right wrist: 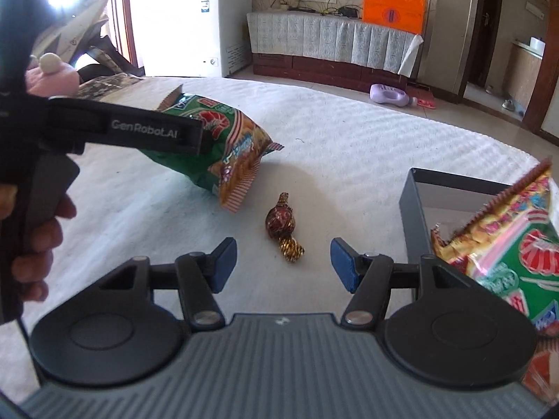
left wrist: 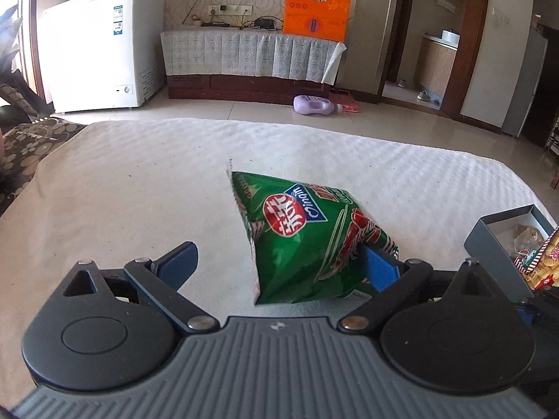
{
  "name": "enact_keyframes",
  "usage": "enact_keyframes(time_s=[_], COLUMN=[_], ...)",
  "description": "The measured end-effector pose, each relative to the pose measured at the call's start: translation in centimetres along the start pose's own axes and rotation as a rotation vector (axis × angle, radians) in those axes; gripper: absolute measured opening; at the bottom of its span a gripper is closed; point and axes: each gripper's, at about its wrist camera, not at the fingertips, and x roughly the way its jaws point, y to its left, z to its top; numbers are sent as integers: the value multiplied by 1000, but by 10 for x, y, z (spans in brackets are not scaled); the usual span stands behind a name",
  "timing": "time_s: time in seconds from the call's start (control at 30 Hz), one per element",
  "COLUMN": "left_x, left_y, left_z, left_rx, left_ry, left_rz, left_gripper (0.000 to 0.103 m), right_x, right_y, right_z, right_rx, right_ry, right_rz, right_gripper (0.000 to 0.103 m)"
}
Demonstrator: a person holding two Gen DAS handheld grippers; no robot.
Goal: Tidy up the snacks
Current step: 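Grasp green shrimp chip bag with left tool while right tool grasps brown chocolate, then carry green bag with left tool while right tool carries chocolate over box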
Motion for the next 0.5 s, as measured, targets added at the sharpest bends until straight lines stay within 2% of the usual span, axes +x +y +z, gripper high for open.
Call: enact_keyframes(time_s=[0.07, 0.17, 0.2, 0.23, 0.27, 0.3, 0.37, 0.5], left_x=[9, 19, 22, 24, 26, 27, 29, 27], left_y=[-3, -3, -4, -4, -5, -6, -4, -10], left_z=[0, 0, 0, 1, 1, 1, 2, 3], left_rx=[15, -26, -37, -44, -50, -57, -96, -92], left_ry=[12, 29, 32, 34, 32, 26, 25, 17], left_rz=[-3, -43, -51, -61, -69, -81, -141, -147], left_gripper=[100, 100, 100, 100, 97, 92, 63, 52], right_x=[11, 26, 27, 28, 27, 25, 22, 13], right_y=[1, 3, 2, 1, 0, 1, 0, 1], right_z=[4, 5, 6, 7, 8, 9, 8, 5], right_rx=[-11, -22, -19, -14, -9, -8, -7, -11], right_ry=[11, 32, 23, 27, 29, 30, 39, 49], right_rz=[5, 11, 22, 30, 36, 30, 31, 37], right_gripper=[61, 59, 55, 47, 41, 25, 26, 25])
